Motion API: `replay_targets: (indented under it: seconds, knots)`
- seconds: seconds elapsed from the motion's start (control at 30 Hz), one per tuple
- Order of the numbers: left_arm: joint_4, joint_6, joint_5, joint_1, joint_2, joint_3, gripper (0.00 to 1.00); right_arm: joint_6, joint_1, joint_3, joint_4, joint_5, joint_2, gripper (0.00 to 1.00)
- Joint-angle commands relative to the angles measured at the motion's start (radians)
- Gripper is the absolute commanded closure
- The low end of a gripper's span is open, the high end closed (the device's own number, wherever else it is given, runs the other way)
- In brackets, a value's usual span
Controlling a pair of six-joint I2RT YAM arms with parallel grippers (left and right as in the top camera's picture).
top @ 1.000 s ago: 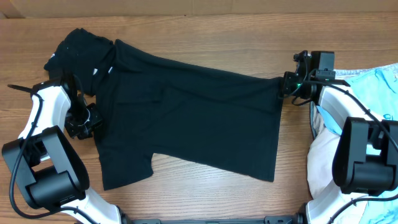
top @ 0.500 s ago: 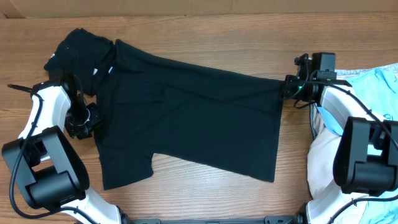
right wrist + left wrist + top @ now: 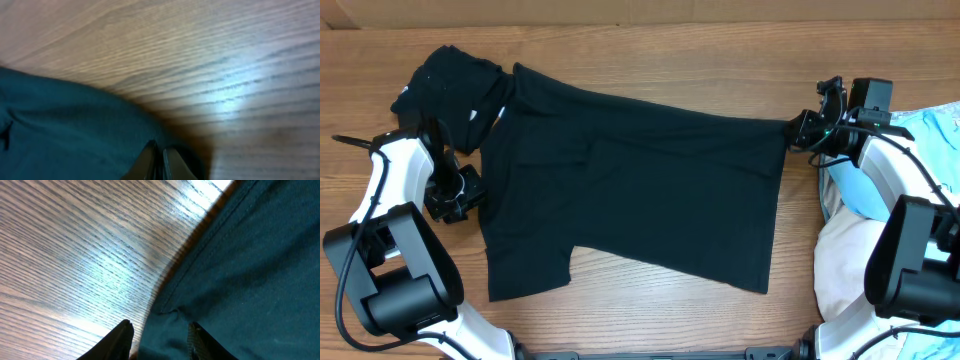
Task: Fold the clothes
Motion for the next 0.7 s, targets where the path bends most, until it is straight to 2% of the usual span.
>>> replay_targets:
  seconds: [0.0,0.17,0.2,0.23,0.27,0.3,0.33,0.4,0.5,0.67]
  knots:
    - [0.005,0.022,0.005,-0.007,0.01,0.017,0.6,-0.001,-0.003,0.025,-0.01,0.06,-0.029,0.91]
    - [0.006,0.022,0.005,-0.007,0.01,0.017,0.6,-0.001,-0.003,0.025,-0.035,0.084,-0.029,0.88]
    - [0.006,0.022,0.005,-0.007,0.01,0.017,0.6,0.0,-0.003,0.025,-0.039,0.095,-0.029,0.83]
    - [0.006,0.023,0.005,-0.007,0.01,0.017,0.6,0.0,-0.003,0.025,-0.045,0.101,-0.029,0.69]
    - [0.006,0.022,0.005,-0.007,0.01,0.017,0.6,0.0,-0.003,0.025,-0.055,0.103,-0.029,0.44]
    - [0.006,0.023,0.005,-0.007,0.01,0.017,0.6,0.0,-0.003,0.025,-0.067,0.103,-0.029,0.32]
    - [0.007,0.023,0.005,-0.007,0.01,0.017,0.6,0.0,-0.003,0.025,-0.084,0.103,-0.029,0.29]
    - [0.007,0.023,0.005,-0.007,0.01,0.017,0.58,0.0,0.0,0.025,-0.137,0.103,-0.029,0.29]
    - [0.012,0.023,0.009,-0.007,0.01,0.017,0.57,0.0,0.015,0.02,-0.216,0.094,-0.027,0.47]
    - [0.02,0.023,0.009,-0.007,0.01,0.017,0.57,0.008,0.058,-0.025,-0.257,0.084,-0.024,0.5]
